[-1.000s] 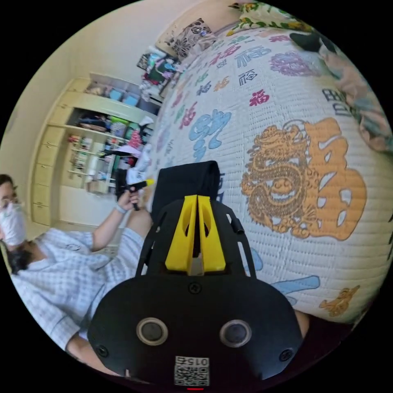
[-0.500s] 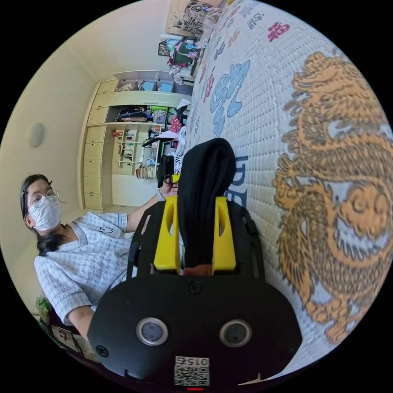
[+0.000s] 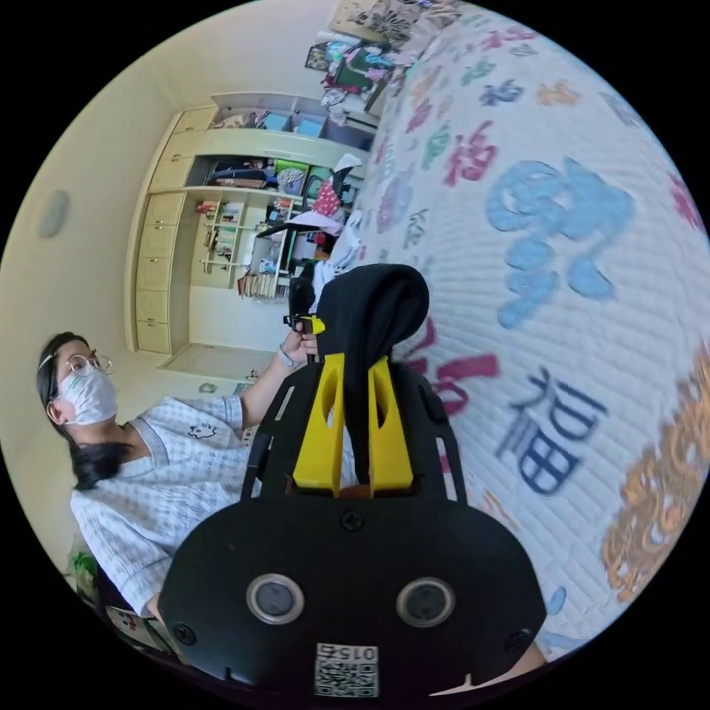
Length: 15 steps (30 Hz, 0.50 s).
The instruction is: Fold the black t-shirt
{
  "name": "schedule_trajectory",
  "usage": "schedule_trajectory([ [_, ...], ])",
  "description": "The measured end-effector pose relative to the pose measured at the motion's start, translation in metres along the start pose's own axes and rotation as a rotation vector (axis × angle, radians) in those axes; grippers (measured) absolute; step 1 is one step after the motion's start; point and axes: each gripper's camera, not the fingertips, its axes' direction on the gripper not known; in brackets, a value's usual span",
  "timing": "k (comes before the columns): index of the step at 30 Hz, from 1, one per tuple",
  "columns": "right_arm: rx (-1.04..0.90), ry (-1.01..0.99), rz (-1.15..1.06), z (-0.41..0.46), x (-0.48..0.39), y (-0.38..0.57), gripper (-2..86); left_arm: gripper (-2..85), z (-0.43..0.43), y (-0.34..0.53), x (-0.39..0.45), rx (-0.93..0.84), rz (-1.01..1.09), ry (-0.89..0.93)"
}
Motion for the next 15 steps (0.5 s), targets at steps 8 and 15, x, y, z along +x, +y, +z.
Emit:
schedule_trajectory([
  [8, -0.209, -0.112, -0.278, 0.206, -0.112, -0.162, 5.7, 5.9, -0.228, 0.096, 0.102, 0.286, 0.055, -0.216],
  [15, -0.222, -0.111, -0.34, 0.341, -0.166, -0.286, 5.6, 5.9, -0.387, 0.097, 0.157, 0.449, 0.036, -0.438],
])
